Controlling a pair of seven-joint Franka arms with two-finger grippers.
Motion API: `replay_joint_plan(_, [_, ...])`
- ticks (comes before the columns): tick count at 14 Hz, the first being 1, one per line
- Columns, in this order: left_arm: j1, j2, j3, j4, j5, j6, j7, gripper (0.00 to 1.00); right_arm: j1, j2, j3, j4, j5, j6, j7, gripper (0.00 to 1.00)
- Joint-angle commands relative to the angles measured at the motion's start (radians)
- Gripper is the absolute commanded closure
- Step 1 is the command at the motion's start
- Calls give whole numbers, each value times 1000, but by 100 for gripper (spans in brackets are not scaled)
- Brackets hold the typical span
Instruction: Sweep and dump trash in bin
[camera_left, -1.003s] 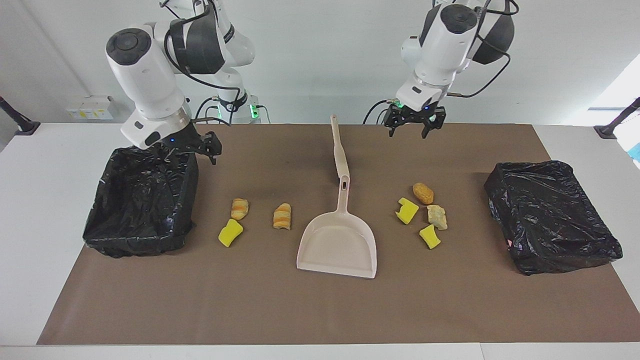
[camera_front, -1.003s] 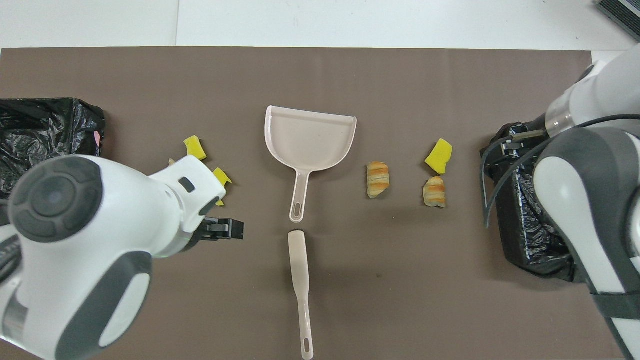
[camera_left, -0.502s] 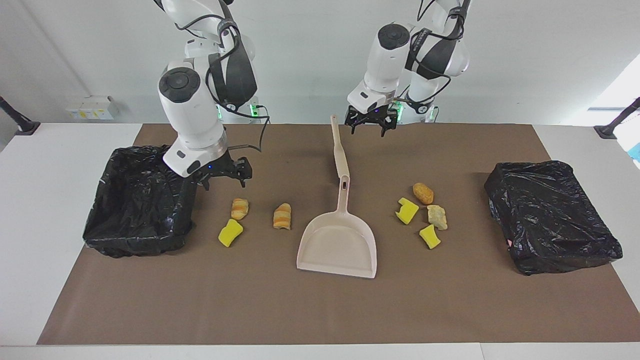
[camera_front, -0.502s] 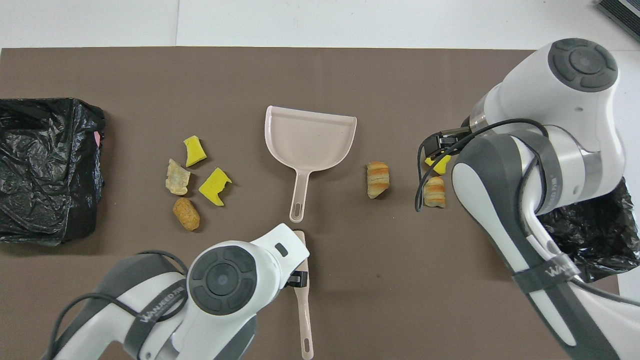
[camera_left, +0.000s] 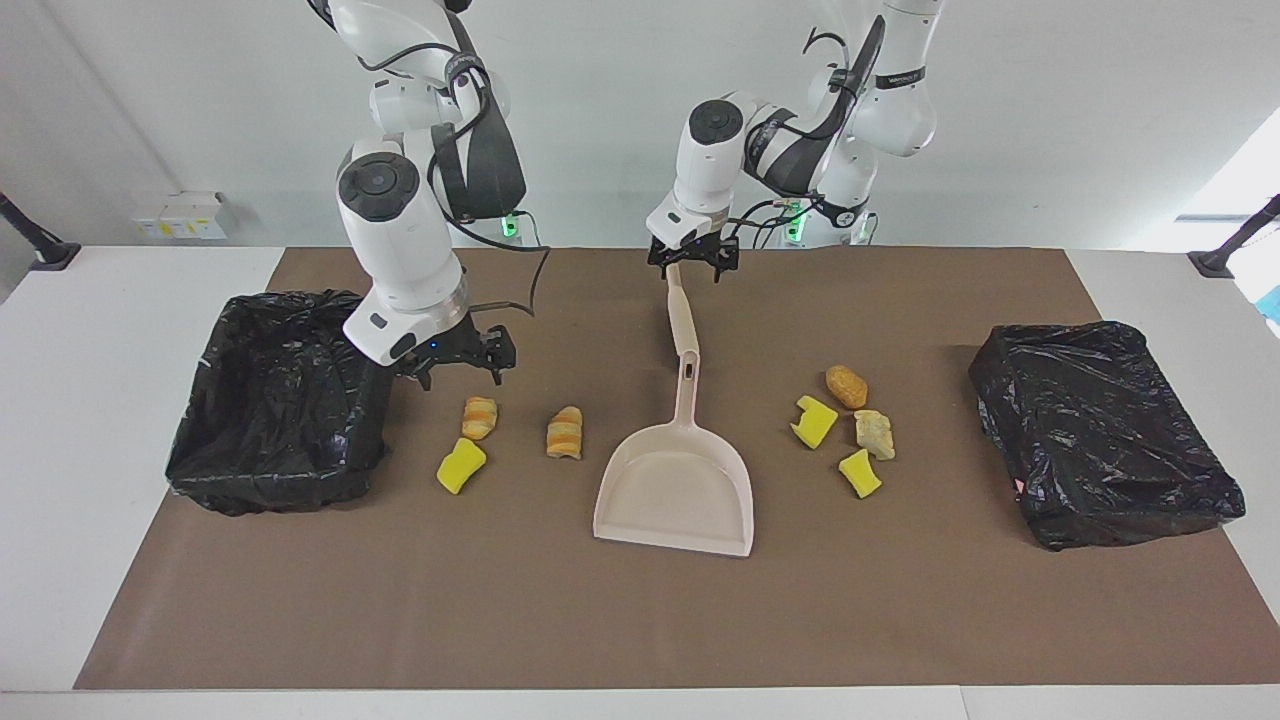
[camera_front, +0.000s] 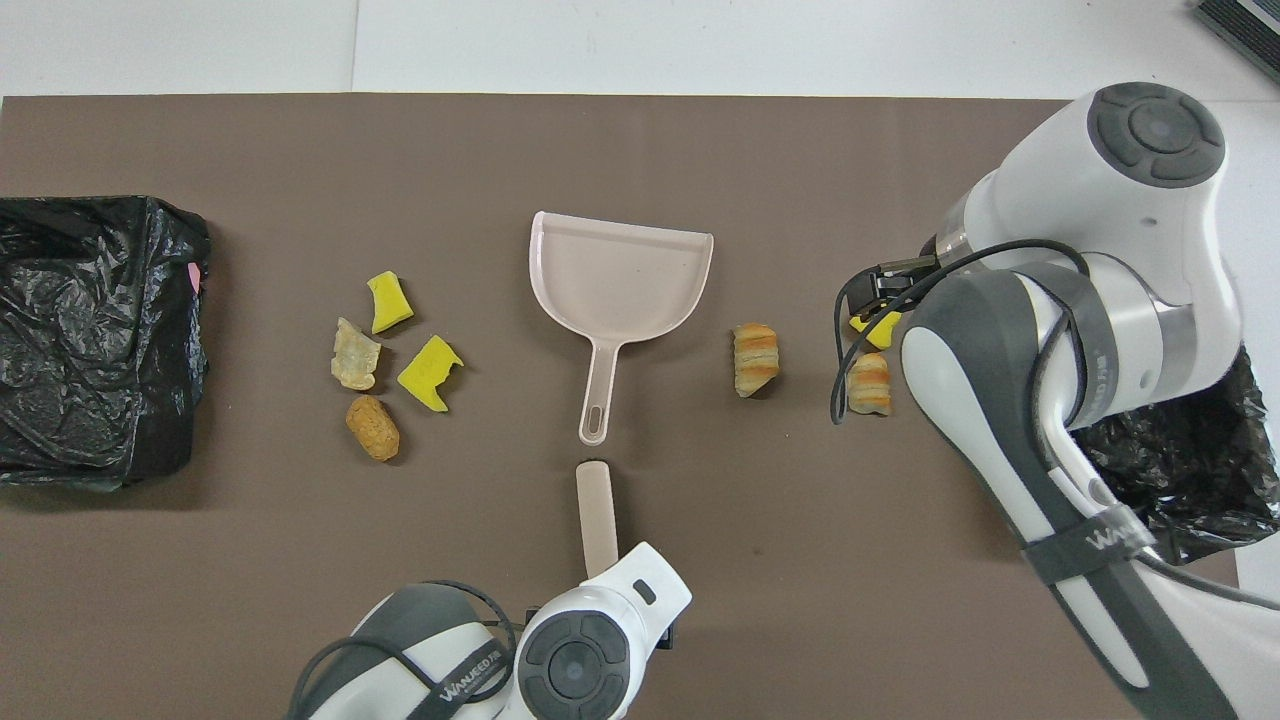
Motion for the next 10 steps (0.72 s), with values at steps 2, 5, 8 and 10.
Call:
replay_joint_plan(2, [-63, -31, 21, -41, -13, 21, -41, 0, -11, -26, 1, -43, 6, 26, -19, 0])
replay_joint_plan(5, [-65, -40, 21, -62, -13, 20, -61, 0, -11, -29, 1, -47, 6, 26, -23, 0])
replay_joint_plan(8, [-65, -31, 21, -67, -13, 14, -87, 33, -11, -32, 1, -51, 6, 26, -23, 0])
replay_joint_plan(10, [-60, -25, 24, -53, -13, 5, -95, 100, -10, -36, 1, -54, 6, 26, -21, 0])
